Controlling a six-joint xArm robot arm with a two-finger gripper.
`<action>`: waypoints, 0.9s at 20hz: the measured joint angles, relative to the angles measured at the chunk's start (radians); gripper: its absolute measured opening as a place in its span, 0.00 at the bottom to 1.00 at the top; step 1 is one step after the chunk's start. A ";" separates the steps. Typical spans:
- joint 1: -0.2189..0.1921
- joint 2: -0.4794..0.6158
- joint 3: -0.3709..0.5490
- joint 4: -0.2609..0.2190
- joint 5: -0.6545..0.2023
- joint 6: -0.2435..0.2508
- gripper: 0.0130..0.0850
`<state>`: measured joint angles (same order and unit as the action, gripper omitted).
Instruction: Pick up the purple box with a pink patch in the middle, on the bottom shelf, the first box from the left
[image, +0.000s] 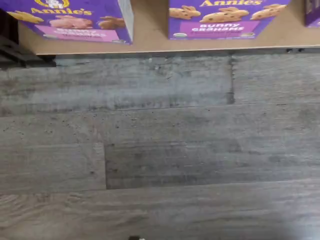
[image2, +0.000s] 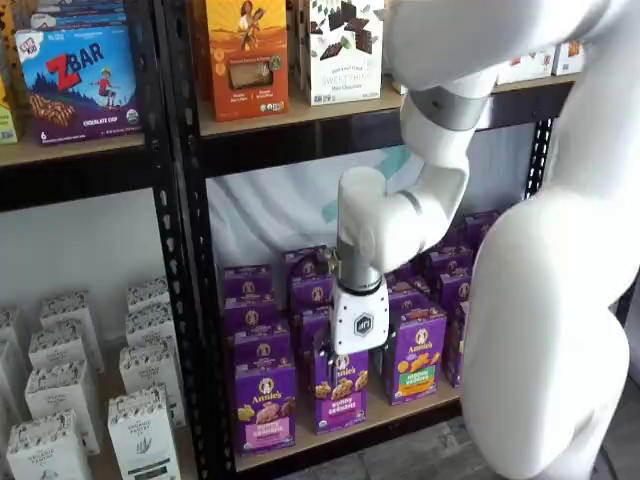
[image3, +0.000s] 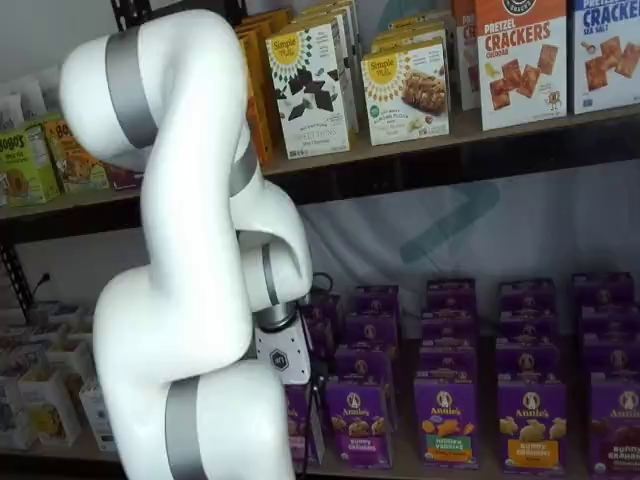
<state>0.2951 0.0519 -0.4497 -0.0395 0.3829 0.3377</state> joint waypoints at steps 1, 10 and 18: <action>0.002 0.022 -0.011 0.002 -0.009 0.001 1.00; 0.015 0.193 -0.113 -0.020 -0.088 0.033 1.00; 0.033 0.332 -0.238 -0.003 -0.111 0.035 1.00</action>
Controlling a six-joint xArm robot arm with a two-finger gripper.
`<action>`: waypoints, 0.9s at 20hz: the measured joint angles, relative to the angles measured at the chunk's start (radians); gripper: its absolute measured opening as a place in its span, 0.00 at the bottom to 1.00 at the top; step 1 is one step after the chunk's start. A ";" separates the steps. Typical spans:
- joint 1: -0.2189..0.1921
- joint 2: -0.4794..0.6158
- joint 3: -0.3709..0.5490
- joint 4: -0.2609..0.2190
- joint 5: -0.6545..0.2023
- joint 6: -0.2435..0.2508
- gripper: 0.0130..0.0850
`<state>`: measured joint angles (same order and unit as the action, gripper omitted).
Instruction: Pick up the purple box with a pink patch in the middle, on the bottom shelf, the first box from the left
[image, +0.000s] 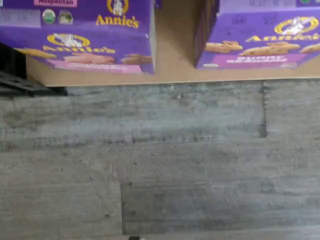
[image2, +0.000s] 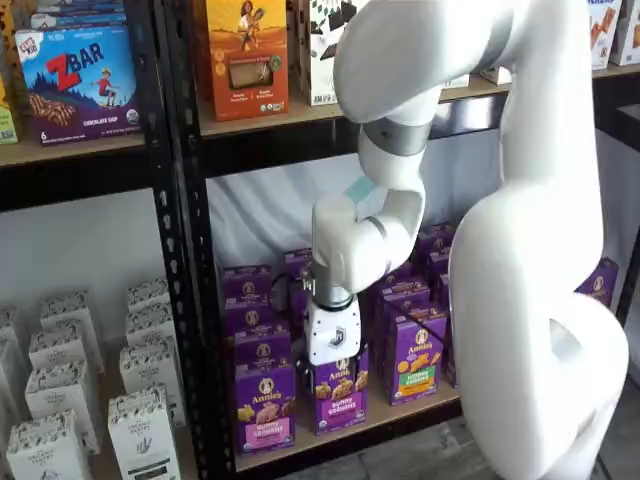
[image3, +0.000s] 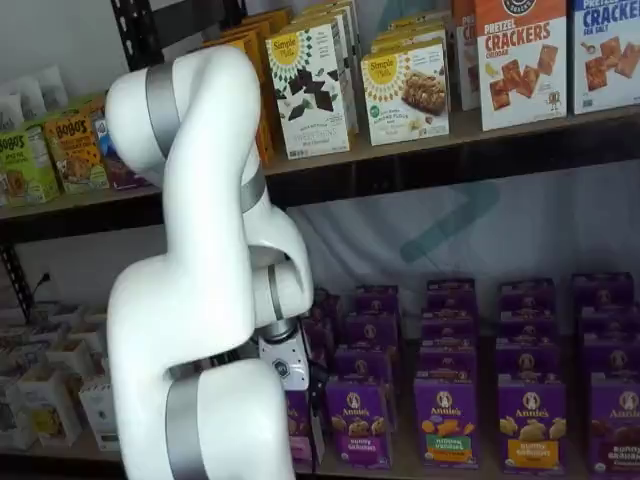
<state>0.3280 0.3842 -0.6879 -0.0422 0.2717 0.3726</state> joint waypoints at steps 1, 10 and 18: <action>0.002 0.025 -0.026 -0.008 0.001 0.009 1.00; 0.018 0.132 -0.143 0.063 0.029 -0.043 1.00; 0.014 0.226 -0.283 -0.040 0.039 0.052 1.00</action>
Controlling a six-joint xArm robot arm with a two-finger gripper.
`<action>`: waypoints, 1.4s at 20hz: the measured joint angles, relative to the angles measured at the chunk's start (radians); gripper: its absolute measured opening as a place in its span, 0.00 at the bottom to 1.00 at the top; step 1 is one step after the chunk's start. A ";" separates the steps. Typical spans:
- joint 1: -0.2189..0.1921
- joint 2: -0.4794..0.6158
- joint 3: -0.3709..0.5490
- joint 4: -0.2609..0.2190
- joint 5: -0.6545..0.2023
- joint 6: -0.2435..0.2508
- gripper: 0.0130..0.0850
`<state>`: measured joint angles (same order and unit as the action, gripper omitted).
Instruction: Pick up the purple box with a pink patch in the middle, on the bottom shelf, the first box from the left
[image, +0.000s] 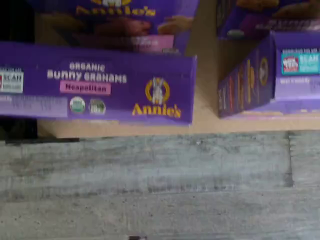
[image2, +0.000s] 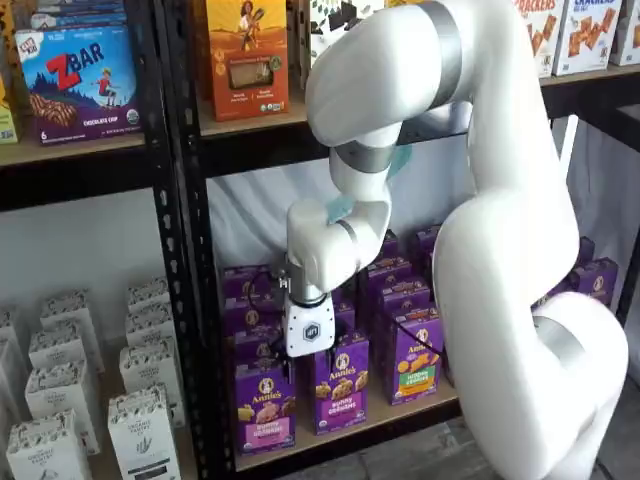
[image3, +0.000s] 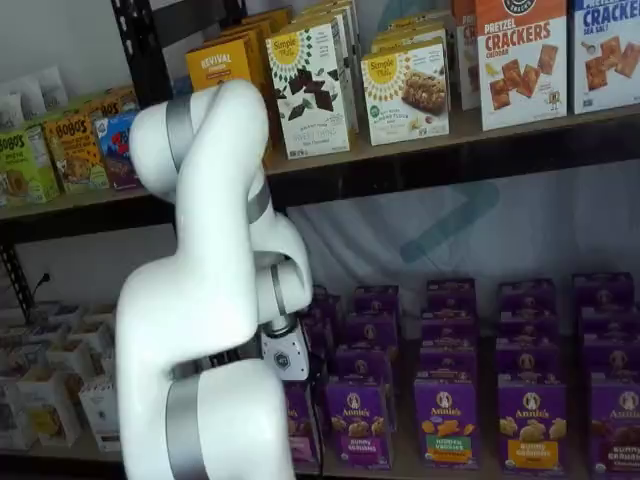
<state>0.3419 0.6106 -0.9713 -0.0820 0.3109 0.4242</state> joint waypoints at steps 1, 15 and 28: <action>-0.001 0.008 -0.015 0.001 0.005 -0.002 1.00; -0.018 0.066 -0.114 0.138 0.007 -0.149 1.00; -0.012 0.095 -0.171 0.105 0.058 -0.111 1.00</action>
<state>0.3302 0.7054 -1.1425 0.0228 0.3691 0.3136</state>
